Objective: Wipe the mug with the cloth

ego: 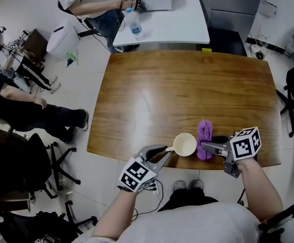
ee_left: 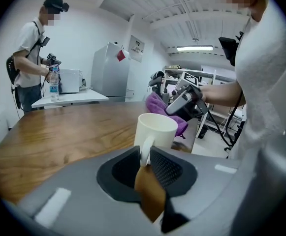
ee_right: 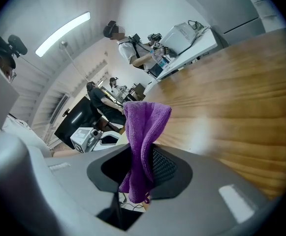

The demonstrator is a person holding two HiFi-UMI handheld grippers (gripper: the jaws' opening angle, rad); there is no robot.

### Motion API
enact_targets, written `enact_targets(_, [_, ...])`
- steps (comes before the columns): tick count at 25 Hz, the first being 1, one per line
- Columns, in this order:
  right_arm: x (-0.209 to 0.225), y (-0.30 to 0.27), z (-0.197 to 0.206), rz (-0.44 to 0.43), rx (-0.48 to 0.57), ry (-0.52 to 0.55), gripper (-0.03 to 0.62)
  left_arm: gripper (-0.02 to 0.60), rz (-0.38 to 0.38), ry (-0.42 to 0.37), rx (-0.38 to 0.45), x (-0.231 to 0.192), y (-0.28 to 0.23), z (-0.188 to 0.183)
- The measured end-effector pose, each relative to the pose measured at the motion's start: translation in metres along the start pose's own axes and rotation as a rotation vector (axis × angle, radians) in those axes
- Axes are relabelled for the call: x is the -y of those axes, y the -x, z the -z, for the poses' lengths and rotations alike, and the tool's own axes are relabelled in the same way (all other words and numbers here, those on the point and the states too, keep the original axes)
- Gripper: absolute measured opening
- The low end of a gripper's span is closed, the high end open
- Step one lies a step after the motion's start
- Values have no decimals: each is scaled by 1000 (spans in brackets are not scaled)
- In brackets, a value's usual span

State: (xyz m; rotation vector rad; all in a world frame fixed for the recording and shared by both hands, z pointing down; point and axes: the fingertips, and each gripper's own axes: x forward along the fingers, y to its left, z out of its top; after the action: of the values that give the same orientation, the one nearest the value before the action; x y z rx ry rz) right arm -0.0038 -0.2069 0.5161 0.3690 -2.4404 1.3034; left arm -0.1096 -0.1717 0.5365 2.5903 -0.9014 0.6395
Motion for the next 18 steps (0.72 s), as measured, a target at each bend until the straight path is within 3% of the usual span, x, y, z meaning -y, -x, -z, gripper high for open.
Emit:
enact_targets(6, [8, -16, 4, 9, -36, -2, 106, 49, -10, 11, 11, -6, 1, 1])
enact_targets(13, [39, -30, 24, 137, -143, 31, 106, 52, 5, 29, 21, -5, -2, 2])
enact_targets(18, [42, -32, 28, 152, -137, 11, 106, 52, 4, 27, 28, -10, -3, 0])
